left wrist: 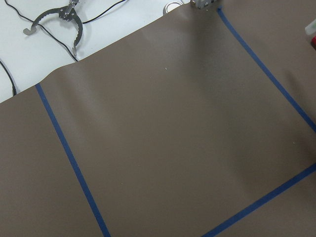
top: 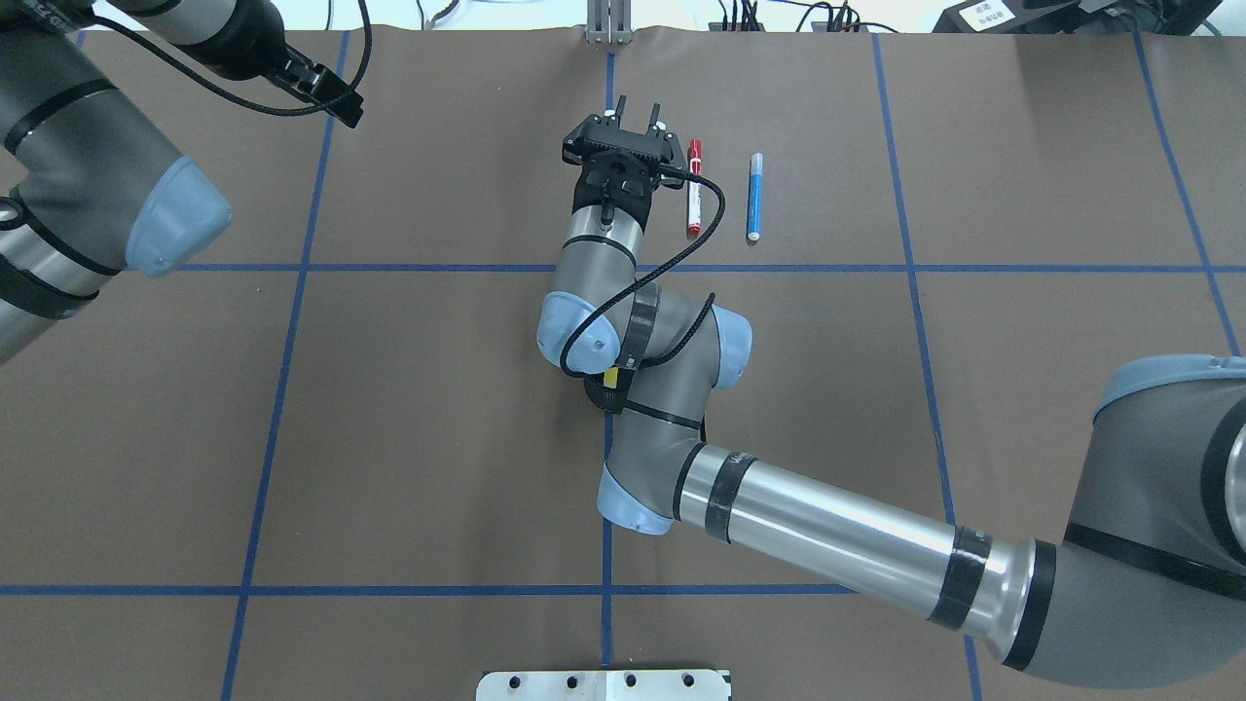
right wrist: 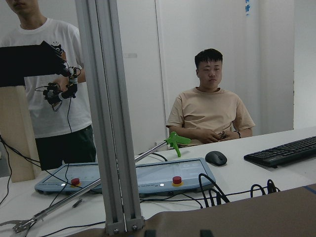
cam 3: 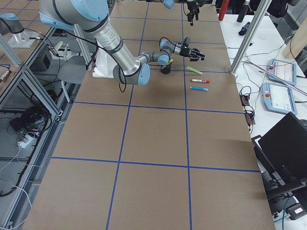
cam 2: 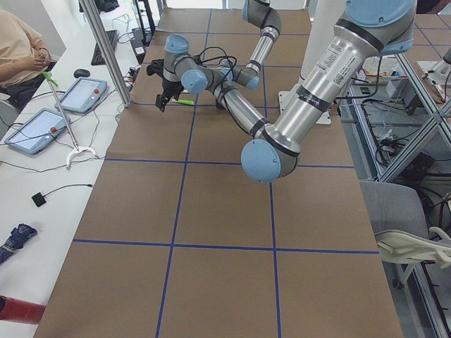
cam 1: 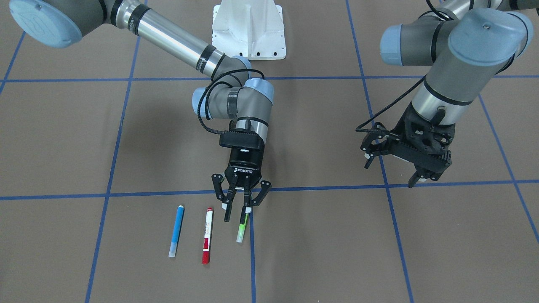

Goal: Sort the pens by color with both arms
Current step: 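Carry the green highlighter beside the white marker, lower and release, then withdraw the right gripper while the left gripper moves toward the cup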

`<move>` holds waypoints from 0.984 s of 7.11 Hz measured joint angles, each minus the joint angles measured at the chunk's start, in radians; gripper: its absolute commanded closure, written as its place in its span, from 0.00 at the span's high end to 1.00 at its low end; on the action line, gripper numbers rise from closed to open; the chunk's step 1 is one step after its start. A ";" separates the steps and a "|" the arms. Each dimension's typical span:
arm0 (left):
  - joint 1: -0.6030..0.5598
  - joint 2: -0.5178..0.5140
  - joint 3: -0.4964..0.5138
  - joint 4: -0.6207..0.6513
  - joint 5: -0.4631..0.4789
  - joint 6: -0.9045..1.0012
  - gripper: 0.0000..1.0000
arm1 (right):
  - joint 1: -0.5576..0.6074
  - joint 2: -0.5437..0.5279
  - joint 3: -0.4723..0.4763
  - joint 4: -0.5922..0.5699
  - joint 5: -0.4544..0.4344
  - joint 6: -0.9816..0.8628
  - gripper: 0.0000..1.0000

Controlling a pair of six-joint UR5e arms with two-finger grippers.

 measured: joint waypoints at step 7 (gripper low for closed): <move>0.003 0.010 -0.114 0.013 -0.044 -0.164 1.00 | 0.088 -0.108 0.384 -0.088 0.413 -0.122 1.00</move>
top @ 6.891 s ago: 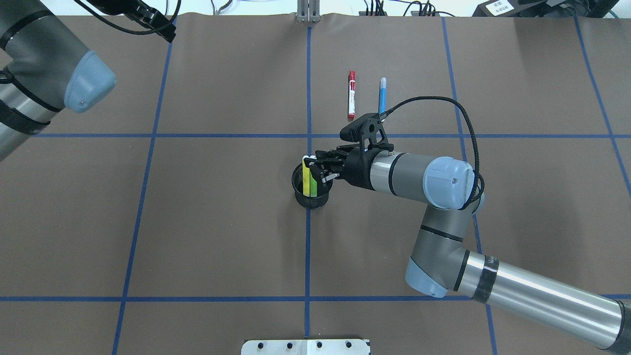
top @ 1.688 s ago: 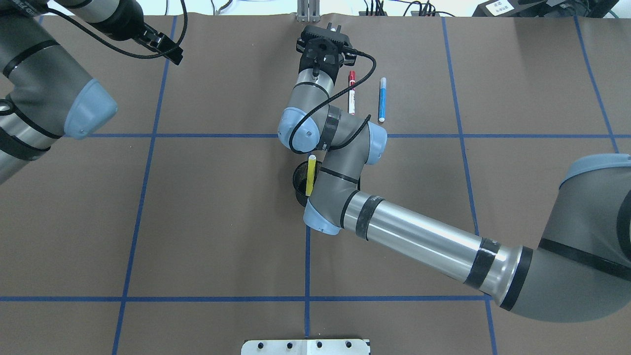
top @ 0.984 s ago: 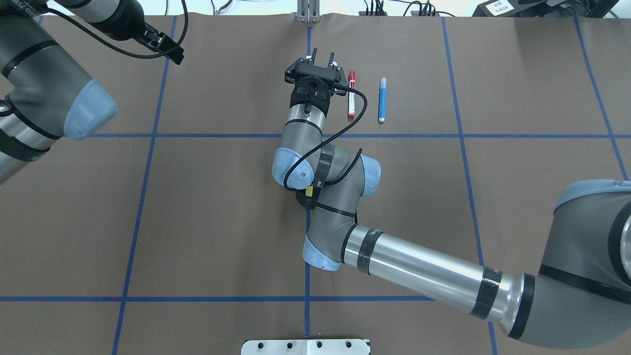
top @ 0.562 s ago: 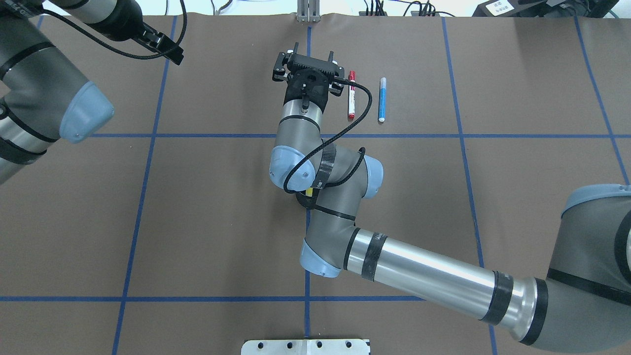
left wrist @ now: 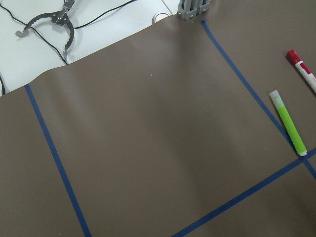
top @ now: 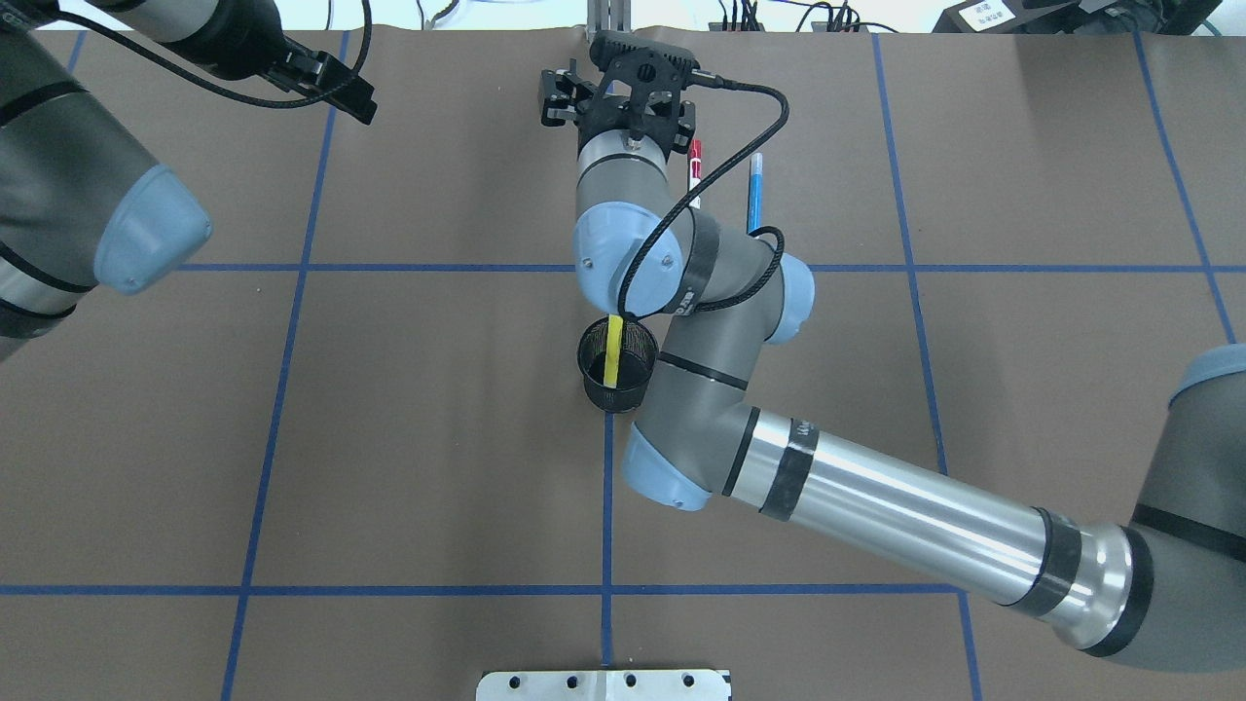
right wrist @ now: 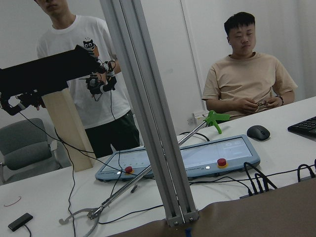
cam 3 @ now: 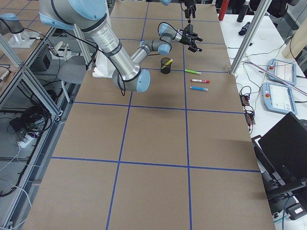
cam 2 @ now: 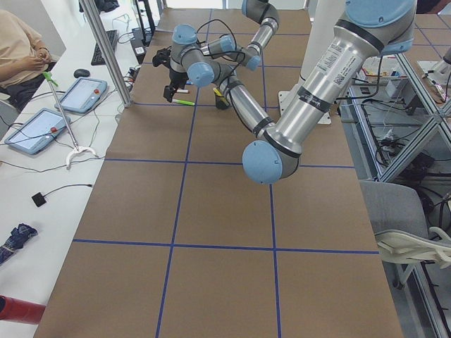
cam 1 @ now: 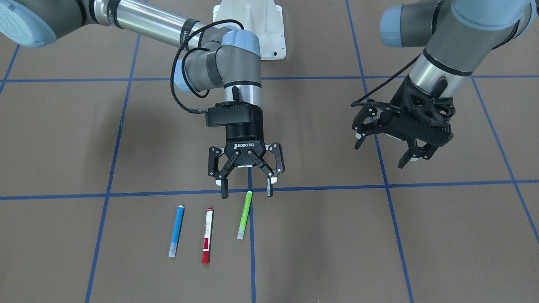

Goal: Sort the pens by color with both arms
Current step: 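Withdraw the right gripper while the left gripper moves toward the cup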

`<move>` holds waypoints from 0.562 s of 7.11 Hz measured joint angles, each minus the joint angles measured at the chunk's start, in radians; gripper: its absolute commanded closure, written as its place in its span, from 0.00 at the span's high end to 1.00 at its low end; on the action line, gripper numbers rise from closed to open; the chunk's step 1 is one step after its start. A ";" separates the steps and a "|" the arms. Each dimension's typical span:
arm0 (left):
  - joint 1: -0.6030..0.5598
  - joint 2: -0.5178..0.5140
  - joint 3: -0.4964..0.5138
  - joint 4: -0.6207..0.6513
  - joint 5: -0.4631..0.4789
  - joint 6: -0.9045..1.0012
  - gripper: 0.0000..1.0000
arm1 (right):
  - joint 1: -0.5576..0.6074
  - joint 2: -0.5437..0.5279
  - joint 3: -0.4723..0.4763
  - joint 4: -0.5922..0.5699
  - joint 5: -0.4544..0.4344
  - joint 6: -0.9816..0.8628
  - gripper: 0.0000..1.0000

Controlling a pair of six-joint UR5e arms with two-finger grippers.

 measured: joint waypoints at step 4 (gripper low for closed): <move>0.101 -0.027 -0.037 0.003 0.067 -0.235 1.00 | 0.208 -0.197 0.291 -0.172 0.605 -0.153 1.00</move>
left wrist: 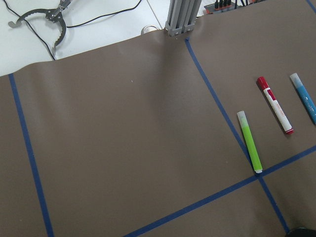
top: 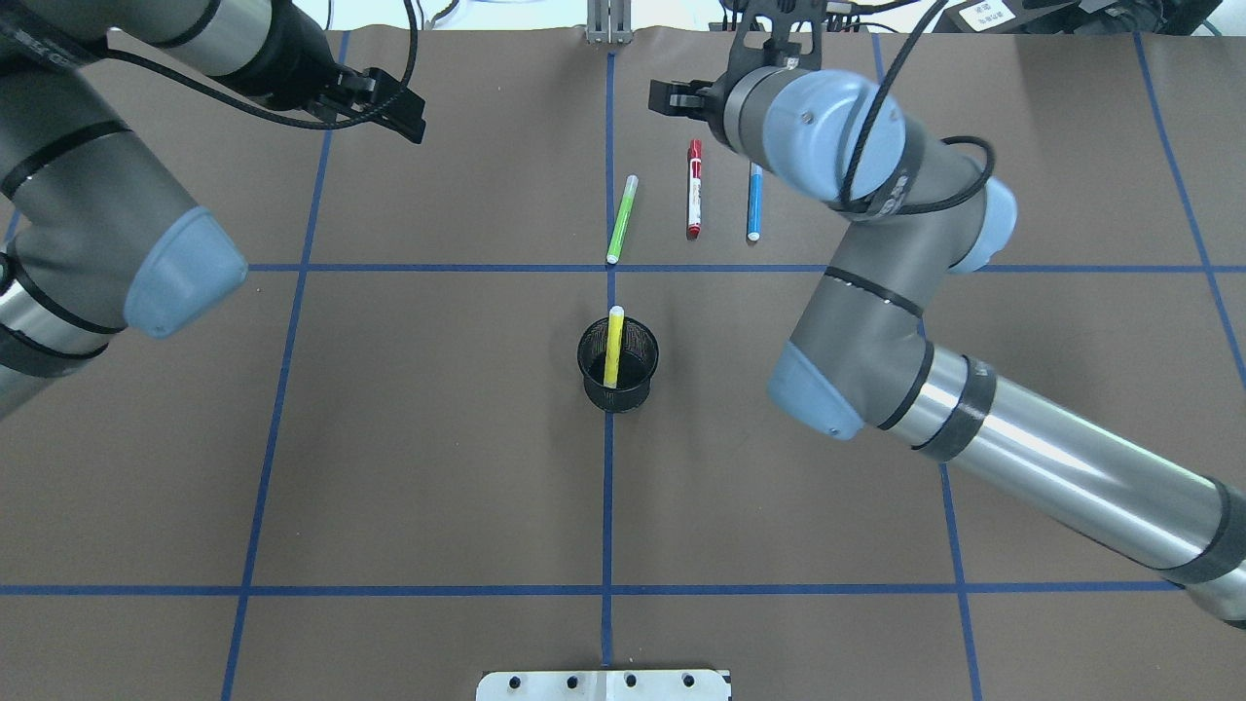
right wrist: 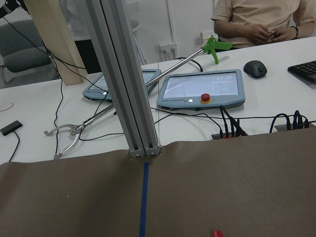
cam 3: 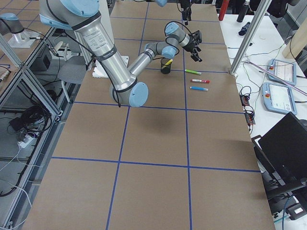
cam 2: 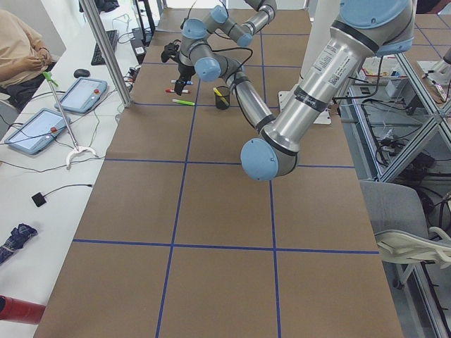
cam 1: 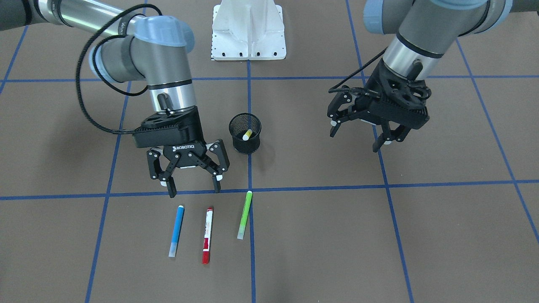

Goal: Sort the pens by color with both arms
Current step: 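Withdraw the right gripper while the left gripper moves toward the cup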

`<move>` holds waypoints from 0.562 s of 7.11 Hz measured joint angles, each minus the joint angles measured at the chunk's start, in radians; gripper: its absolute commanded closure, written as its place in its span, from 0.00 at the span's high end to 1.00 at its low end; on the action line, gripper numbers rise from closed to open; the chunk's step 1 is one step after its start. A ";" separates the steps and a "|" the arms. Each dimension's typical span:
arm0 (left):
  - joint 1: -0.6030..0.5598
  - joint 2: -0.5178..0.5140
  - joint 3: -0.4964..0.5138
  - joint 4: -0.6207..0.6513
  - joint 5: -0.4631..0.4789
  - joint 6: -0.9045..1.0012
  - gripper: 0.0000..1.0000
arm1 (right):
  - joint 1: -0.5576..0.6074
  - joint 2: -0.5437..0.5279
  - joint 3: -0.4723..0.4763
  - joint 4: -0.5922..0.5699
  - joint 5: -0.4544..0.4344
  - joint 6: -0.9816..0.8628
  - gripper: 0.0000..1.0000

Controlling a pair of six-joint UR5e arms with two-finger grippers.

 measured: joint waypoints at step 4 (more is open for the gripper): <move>0.286 -0.131 0.005 0.177 0.331 -0.277 0.99 | 0.276 -0.081 0.123 -0.260 0.576 -0.293 1.00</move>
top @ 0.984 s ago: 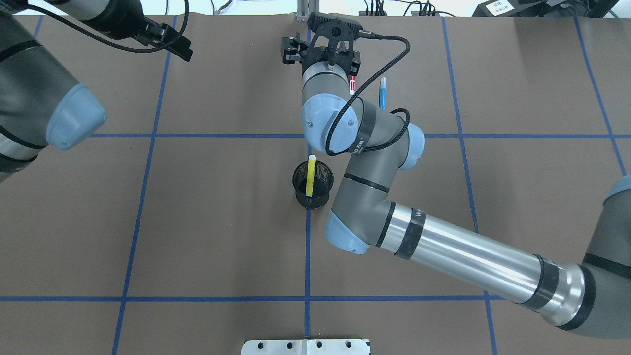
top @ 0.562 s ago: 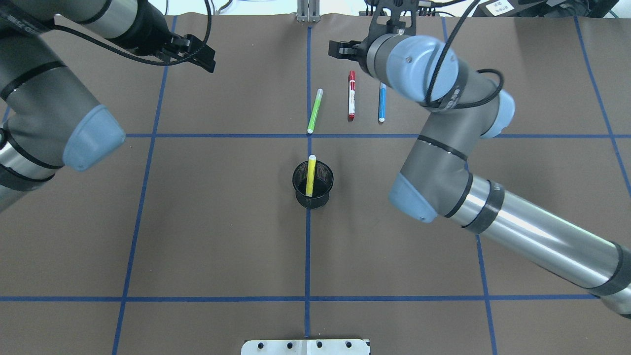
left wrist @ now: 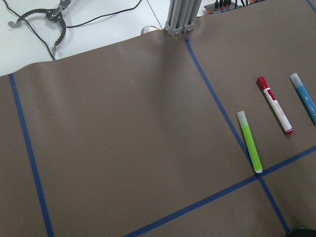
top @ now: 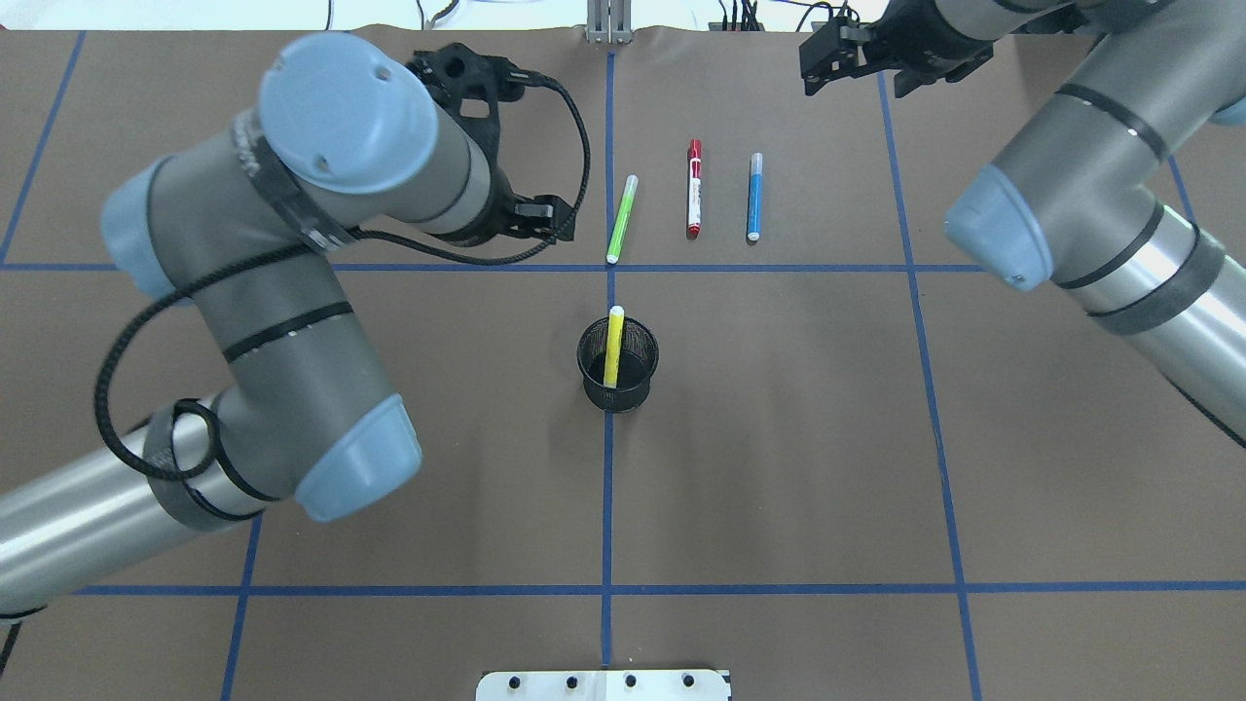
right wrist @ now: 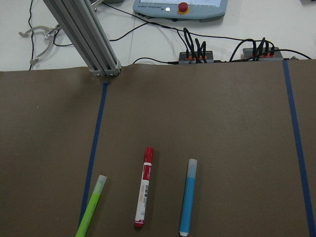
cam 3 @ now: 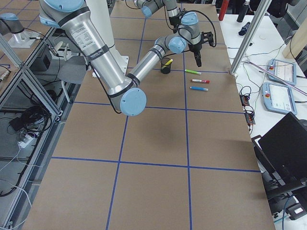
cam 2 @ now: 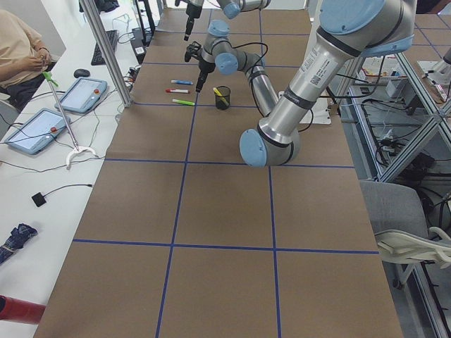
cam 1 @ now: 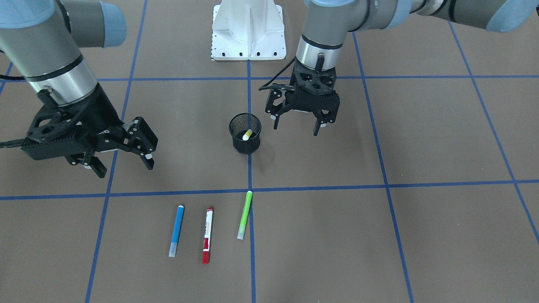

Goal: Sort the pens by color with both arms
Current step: 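Withdraw the right gripper while the left gripper moves toward the cup, then lower the left gripper into the cup and grasp the yellow highlighter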

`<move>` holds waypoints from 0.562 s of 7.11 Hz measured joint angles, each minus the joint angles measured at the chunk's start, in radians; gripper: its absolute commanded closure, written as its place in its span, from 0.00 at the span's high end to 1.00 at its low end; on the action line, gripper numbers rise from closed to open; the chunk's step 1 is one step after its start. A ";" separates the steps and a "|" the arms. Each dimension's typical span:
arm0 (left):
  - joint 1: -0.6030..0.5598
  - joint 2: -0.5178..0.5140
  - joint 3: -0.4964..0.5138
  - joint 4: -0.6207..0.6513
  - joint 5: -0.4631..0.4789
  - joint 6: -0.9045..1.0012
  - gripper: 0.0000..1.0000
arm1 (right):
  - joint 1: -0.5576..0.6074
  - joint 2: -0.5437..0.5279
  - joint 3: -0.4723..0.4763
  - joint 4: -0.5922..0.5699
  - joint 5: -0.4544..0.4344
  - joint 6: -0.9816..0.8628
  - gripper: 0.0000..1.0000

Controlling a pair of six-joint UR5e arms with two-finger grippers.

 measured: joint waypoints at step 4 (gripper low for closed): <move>0.155 -0.145 0.136 0.112 0.173 -0.106 0.92 | 0.139 -0.101 0.000 -0.035 0.197 -0.279 1.00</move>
